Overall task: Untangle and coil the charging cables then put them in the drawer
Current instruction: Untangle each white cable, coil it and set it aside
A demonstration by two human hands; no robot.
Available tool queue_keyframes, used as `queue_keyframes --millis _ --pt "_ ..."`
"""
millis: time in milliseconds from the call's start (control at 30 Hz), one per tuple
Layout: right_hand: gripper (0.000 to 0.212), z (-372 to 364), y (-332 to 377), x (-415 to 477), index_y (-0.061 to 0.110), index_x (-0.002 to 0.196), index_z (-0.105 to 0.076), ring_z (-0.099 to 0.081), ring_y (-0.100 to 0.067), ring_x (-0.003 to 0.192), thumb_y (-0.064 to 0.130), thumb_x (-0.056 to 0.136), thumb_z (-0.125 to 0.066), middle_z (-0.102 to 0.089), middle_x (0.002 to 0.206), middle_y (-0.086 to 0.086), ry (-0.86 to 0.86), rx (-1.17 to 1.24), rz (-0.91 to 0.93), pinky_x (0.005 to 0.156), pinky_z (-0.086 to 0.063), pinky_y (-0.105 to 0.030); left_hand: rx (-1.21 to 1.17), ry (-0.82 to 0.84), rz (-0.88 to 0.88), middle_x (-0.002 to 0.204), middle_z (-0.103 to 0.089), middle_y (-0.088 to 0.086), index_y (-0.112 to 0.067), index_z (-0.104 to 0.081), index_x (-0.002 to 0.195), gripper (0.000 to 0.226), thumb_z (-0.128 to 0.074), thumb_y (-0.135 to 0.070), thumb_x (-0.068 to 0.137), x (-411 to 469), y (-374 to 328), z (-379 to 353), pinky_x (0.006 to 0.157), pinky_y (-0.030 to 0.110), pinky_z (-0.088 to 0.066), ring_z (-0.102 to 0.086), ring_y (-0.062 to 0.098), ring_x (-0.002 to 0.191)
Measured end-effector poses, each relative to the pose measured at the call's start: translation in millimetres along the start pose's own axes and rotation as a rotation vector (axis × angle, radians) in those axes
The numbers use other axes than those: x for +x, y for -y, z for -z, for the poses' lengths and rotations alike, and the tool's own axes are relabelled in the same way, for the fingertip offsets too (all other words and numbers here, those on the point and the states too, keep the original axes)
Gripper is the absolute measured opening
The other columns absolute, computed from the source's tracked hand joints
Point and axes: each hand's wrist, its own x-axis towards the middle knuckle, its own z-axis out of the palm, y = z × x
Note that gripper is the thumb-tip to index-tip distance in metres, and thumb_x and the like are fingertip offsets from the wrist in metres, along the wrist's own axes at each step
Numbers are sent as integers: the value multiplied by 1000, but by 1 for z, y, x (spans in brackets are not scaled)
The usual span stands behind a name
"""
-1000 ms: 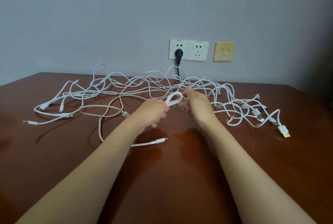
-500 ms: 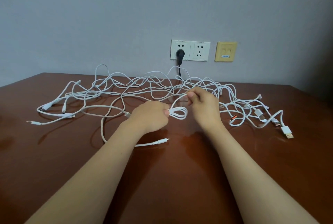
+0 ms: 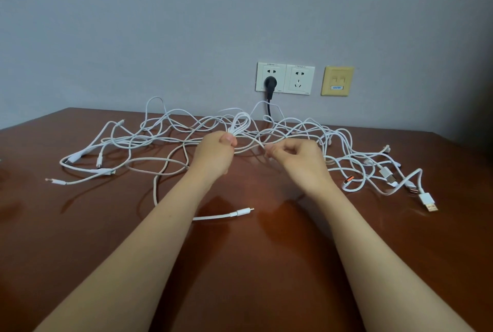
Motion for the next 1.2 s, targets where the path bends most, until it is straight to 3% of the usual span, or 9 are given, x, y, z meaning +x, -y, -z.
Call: queue_keyframes --millis 100,233,333,400,467,633,800,1033,1200 --pt "19 -1 5 -1 23 61 -68 -51 -14 64 21 80 -67 -65 69 -16 76 26 22 68 -41 -29 277 -82 -68 102 -61 16 -12 -62 93 27 -35 -10 96 -2 3 3 74 29 -36 -54 34 101" --pt "16 1 13 -4 20 70 -71 -40 -2 47 19 85 -65 -46 41 16 180 -75 99 53 -29 -15 615 -79 -142 104 -61 14 -18 -56 90 19 -39 -13 94 -10 7 3 73 30 -32 -53 36 103" --pt "17 0 19 -6 18 70 -71 -48 2 52 16 86 -64 -56 51 16 229 -114 146 56 -33 -13 818 -23 -220 111 -60 12 -19 -58 104 17 -43 -18 95 -17 4 -2 75 34 -36 -54 35 107" --pt "20 0 17 -4 19 67 -71 -58 -5 65 13 86 -64 -67 67 6 208 -87 141 69 -45 -22 877 40 -295 113 -60 8 -22 -58 108 20 -44 -18 94 -20 1 -4 73 33 -35 -54 31 108" --pt "28 3 16 -3 23 62 -67 -61 -10 69 10 86 -62 -67 66 5 128 -29 124 73 -47 -26 865 128 -374 110 -61 4 -25 -58 101 17 -43 -18 94 -21 -1 -4 72 30 -33 -55 28 104" --pt "16 17 10 -1 -1 81 -66 -54 7 43 0 90 -54 -58 43 15 -7 274 -21 50 -41 -7 511 348 -548 73 -53 -8 -29 -53 74 27 -47 -10 92 -18 -1 -8 72 30 -40 -50 13 75" --pt "19 21 8 0 8 78 -64 -45 3 31 1 92 -52 -52 36 12 -46 405 -97 38 -34 -7 150 280 -546 60 -45 -8 -32 -47 63 42 -43 -6 96 -18 -5 -14 56 11 -31 -43 -2 56" --pt "24 8 4 -1 14 70 -65 -42 2 38 19 92 -58 -45 34 17 102 27 -61 48 -31 -9 22 36 -360 60 -44 -8 -20 -52 71 31 -40 -11 98 -11 -3 -15 54 16 -30 -40 2 55" --pt "27 1 9 -3 19 69 -66 -48 -11 64 30 92 -56 -60 62 -2 173 -256 36 63 -36 -27 139 -125 -233 88 -63 8 -13 -63 93 23 -41 -17 98 -8 -1 -13 71 27 -31 -55 26 92"
